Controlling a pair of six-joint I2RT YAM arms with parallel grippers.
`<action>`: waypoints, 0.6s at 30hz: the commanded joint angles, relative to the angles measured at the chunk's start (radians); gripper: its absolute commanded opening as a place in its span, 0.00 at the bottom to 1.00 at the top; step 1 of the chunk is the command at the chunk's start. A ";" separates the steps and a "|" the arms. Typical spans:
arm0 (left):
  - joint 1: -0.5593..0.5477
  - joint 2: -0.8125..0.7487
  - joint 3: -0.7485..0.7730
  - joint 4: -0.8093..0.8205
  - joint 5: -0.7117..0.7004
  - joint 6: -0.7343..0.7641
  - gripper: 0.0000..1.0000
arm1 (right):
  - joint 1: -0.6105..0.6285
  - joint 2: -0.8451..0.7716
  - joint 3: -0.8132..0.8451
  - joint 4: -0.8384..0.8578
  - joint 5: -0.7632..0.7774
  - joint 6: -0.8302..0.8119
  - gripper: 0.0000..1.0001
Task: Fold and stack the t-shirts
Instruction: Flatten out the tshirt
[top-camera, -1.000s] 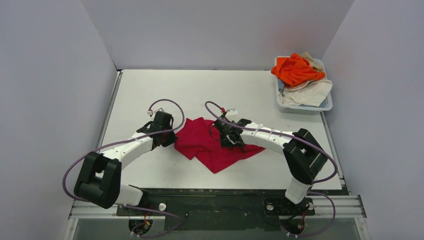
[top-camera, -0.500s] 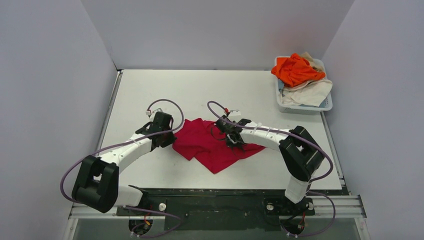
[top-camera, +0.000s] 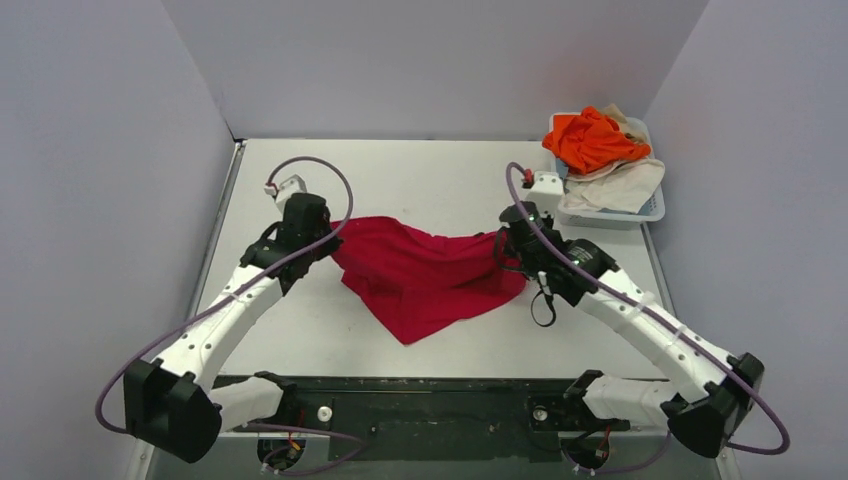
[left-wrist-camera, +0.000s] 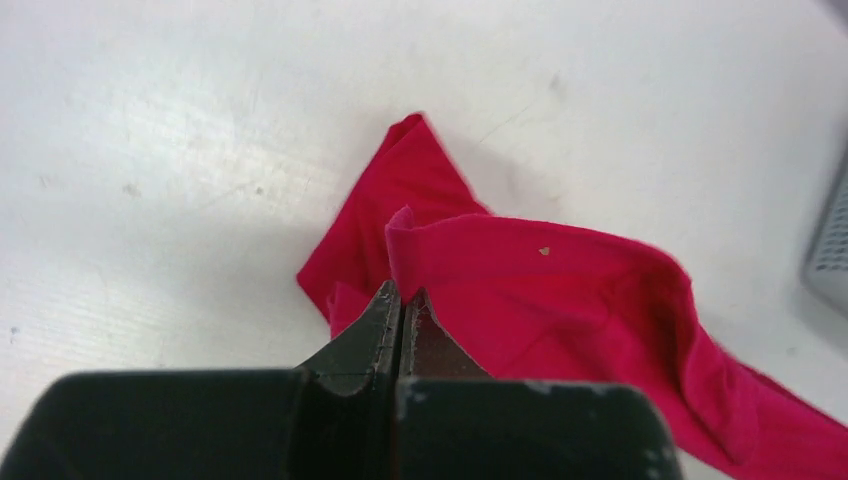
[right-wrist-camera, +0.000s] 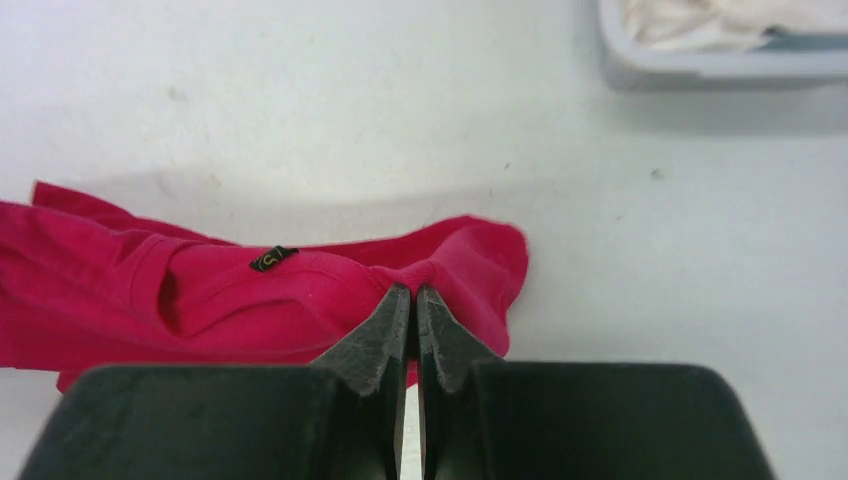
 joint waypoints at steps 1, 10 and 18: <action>-0.001 -0.117 0.192 -0.039 -0.116 0.037 0.00 | -0.020 -0.122 0.138 -0.070 0.117 -0.133 0.00; -0.002 -0.357 0.520 0.003 -0.172 0.137 0.00 | -0.015 -0.236 0.581 -0.152 -0.207 -0.279 0.00; 0.004 -0.409 0.864 0.036 0.104 0.241 0.00 | -0.010 -0.181 1.058 -0.271 -0.657 -0.272 0.00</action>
